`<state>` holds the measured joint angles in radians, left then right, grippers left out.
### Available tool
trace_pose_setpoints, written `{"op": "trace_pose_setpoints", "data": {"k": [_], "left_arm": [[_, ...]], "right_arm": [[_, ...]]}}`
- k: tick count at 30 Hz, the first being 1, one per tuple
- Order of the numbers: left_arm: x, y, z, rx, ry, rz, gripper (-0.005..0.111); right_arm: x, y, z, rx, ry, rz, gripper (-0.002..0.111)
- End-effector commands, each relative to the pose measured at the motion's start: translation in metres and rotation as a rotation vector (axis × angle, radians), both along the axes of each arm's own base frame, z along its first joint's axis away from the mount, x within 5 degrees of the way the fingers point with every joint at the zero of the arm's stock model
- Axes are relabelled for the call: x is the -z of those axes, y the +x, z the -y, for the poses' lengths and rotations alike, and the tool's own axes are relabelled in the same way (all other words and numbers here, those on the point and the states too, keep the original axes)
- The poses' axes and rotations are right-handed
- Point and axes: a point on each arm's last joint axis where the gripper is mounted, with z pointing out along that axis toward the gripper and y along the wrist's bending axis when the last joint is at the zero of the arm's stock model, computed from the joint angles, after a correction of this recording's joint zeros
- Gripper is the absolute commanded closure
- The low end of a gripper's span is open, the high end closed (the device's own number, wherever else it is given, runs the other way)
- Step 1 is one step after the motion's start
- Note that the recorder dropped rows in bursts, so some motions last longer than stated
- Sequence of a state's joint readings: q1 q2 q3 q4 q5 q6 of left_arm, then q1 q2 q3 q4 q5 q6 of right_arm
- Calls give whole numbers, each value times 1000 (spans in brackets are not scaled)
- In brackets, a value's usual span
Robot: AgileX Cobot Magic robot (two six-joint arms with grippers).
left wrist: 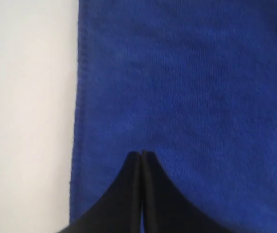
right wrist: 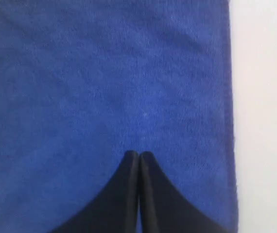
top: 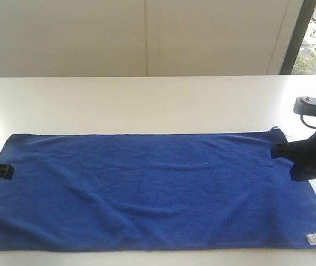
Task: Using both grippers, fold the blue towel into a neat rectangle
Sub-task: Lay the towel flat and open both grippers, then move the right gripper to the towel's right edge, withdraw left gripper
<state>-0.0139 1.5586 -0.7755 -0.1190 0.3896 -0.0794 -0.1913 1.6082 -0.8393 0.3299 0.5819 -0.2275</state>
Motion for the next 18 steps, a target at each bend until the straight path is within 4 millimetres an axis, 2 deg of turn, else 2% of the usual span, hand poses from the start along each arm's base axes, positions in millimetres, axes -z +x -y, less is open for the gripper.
{"op": "trace_pose_setpoints", "data": {"k": [1, 6, 18], "left_arm": [[7, -15, 12, 34, -45, -24, 107], [17, -24, 27, 91, -32, -12, 107], [34, -37, 25, 112, -1, -67, 107]], "right_arm": [[7, -16, -5, 38, 17, 7, 108], [21, -30, -11, 31, 16, -30, 108], [38, -45, -9, 61, -23, -28, 108]]}}
